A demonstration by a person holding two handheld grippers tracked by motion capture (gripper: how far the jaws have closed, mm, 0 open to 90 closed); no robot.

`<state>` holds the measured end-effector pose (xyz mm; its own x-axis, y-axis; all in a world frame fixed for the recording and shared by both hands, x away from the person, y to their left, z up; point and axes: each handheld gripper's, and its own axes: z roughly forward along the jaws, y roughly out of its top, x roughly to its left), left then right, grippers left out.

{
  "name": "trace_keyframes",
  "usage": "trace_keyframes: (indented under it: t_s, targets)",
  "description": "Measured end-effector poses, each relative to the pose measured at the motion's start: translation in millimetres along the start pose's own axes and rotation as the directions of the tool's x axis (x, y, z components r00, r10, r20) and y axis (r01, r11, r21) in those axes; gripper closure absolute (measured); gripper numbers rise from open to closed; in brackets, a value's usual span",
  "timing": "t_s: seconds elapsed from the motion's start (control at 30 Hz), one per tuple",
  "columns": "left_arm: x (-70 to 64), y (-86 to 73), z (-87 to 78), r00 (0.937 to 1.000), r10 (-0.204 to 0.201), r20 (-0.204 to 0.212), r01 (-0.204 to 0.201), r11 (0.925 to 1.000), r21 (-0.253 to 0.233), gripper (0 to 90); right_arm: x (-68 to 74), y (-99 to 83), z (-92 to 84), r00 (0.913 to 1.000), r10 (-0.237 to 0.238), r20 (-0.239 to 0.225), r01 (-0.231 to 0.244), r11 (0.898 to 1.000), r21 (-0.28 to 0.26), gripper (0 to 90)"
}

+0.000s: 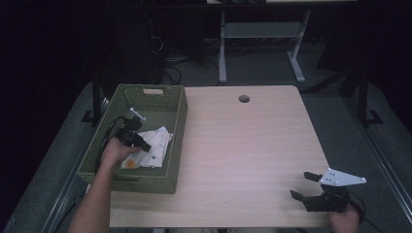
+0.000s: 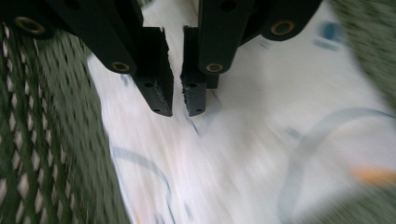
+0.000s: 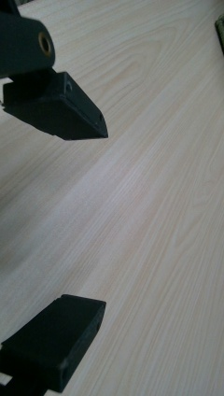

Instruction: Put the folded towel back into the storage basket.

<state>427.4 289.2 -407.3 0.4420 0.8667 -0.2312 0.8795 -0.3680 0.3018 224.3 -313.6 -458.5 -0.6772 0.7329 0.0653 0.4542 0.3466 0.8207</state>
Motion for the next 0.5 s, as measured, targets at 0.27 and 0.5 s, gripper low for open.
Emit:
trace_keyframes:
  t_s: [0.27,0.5]
  targets:
    - [9.0,11.0,21.4,0.9977,0.005,-0.068,0.000,0.9968,0.080,85.4,-2.0,-0.2,-0.9,1.0000,0.007,0.004,-0.007,1.000,-0.008,13.6]
    - [13.8,11.7,10.4,0.9958,-0.004,-0.092,0.006,0.9996,0.026,83.1,-1.5,0.2,0.5,1.0000,0.000,-0.006,0.000,1.000,-0.003,13.7]
